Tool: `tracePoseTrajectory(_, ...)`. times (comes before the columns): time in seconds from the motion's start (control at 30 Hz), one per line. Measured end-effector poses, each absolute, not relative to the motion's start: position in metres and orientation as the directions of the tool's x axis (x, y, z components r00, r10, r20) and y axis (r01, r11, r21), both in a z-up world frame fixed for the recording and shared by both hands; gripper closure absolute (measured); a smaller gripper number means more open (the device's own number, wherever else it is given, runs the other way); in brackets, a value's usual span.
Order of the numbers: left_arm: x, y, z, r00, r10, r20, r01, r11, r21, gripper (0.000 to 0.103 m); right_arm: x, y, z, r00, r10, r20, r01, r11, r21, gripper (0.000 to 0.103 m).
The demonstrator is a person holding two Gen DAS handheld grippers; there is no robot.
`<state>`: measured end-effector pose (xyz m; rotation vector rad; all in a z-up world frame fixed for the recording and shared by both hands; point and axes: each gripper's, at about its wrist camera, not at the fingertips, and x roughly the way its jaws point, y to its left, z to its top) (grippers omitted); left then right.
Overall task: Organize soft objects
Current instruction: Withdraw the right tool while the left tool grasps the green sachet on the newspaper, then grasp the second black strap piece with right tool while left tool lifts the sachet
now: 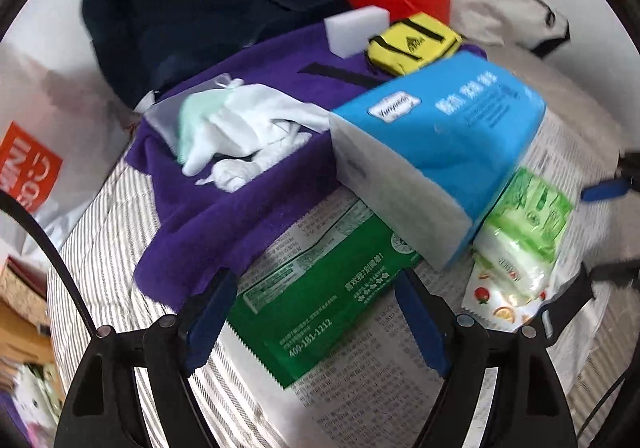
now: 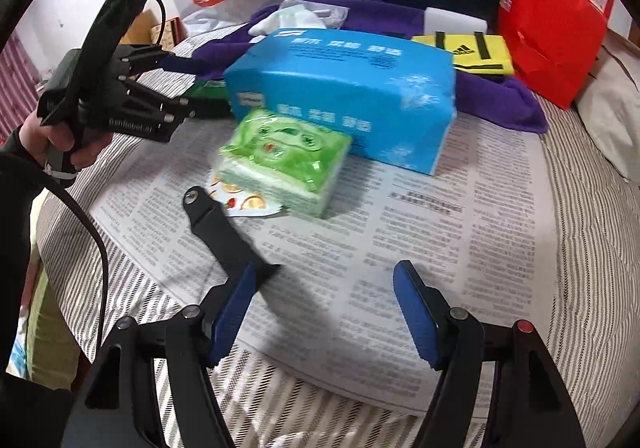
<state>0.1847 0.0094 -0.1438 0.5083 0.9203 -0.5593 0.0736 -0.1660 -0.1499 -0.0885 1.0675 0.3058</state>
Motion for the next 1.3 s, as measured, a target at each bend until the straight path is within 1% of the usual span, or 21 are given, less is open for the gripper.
tracePoseTrajectory(0.03,0.186,0.008,-0.146,0.477,-0.236,-0.847,0.657,0.735,0.165,0.021,0.076,-0.167,-0.150,0.445,0.203,-0.872,-0.285,0.955,0.077,0.033)
tracePoseTrajectory(0.1,0.189,0.006,-0.148,0.471,-0.244,-0.848,0.670,0.725,0.163,0.016,0.077,-0.171,-0.151,0.444,0.208,-0.872,-0.279,0.956,0.086,0.033)
tracePoseTrajectory(0.13,0.191,0.005,-0.148,0.467,-0.249,-0.848,0.675,0.721,0.160,0.015,0.078,-0.172,-0.151,0.443,0.210,-0.872,-0.277,0.957,0.090,0.033)
tracePoseTrajectory(0.23,0.196,0.003,-0.148,0.448,-0.265,-0.854,0.694,0.705,0.145,0.015,0.083,-0.174,-0.152,0.441,0.210,-0.873,-0.270,0.958,0.095,0.033)
tracePoseTrajectory(0.27,0.198,0.001,-0.148,0.440,-0.274,-0.855,0.699,0.702,0.135,0.017,0.084,-0.174,-0.153,0.441,0.210,-0.873,-0.269,0.958,0.095,0.033)
tracePoseTrajectory(0.33,0.198,-0.001,-0.147,0.409,-0.302,-0.861,0.715,0.692,0.097,0.031,0.088,-0.174,-0.154,0.442,0.207,-0.873,-0.267,0.959,0.092,0.033)
tracePoseTrajectory(0.37,0.197,-0.001,-0.146,0.390,-0.319,-0.864,0.724,0.686,0.073,0.045,0.089,-0.174,-0.154,0.443,0.206,-0.873,-0.266,0.959,0.092,0.033)
tracePoseTrajectory(0.4,0.194,-0.002,-0.145,0.384,-0.327,-0.864,0.730,0.680,0.067,0.051,0.090,-0.174,-0.155,0.444,0.206,-0.872,-0.264,0.960,0.092,0.033)
tracePoseTrajectory(0.43,0.191,-0.003,-0.144,0.393,-0.322,-0.861,0.731,0.678,0.080,0.053,0.090,-0.174,-0.154,0.444,0.206,-0.872,-0.262,0.960,0.094,0.033)
tracePoseTrajectory(0.5,0.184,-0.002,-0.143,0.404,-0.323,-0.856,0.730,0.677,0.089,0.062,0.090,-0.173,-0.154,0.443,0.206,-0.873,-0.264,0.960,0.093,0.033)
tracePoseTrajectory(0.6,0.176,0.009,-0.142,0.401,-0.337,-0.852,0.709,0.703,0.055,0.070,0.089,-0.172,-0.154,0.442,0.205,-0.873,-0.268,0.959,0.090,0.033)
tracePoseTrajectory(0.7,0.164,0.019,-0.141,0.404,-0.335,-0.851,0.693,0.719,0.046,0.074,0.087,-0.170,-0.154,0.439,0.206,-0.874,-0.278,0.957,0.086,0.033)
tracePoseTrajectory(0.83,0.150,0.024,-0.140,0.415,-0.325,-0.850,0.675,0.736,0.048,0.075,0.085,-0.169,-0.153,0.439,0.203,-0.875,-0.284,0.955,0.079,0.033)
tracePoseTrajectory(0.87,0.148,0.025,-0.140,0.419,-0.322,-0.849,0.668,0.742,0.048,0.075,0.085,-0.168,-0.153,0.439,0.206,-0.875,-0.285,0.955,0.082,0.033)
tracePoseTrajectory(1.0,0.148,0.020,-0.143,0.440,-0.289,-0.851,0.634,0.770,0.066,0.066,0.082,-0.166,-0.153,0.439,0.208,-0.874,-0.283,0.955,0.086,0.033)
tracePoseTrajectory(1.13,0.154,0.018,-0.144,0.451,-0.286,-0.845,0.598,0.800,0.048,0.065,0.081,-0.164,-0.152,0.437,0.215,-0.874,-0.288,0.953,0.090,0.033)
tracePoseTrajectory(1.23,0.157,0.017,-0.144,0.457,-0.281,-0.844,0.574,0.818,0.039,0.069,0.080,-0.160,-0.151,0.434,0.221,-0.873,-0.300,0.950,0.092,0.033)
tracePoseTrajectory(1.3,0.155,0.016,-0.144,0.466,-0.276,-0.841,0.571,0.820,0.047,0.075,0.079,-0.158,-0.151,0.430,0.225,-0.874,-0.309,0.947,0.091,0.033)
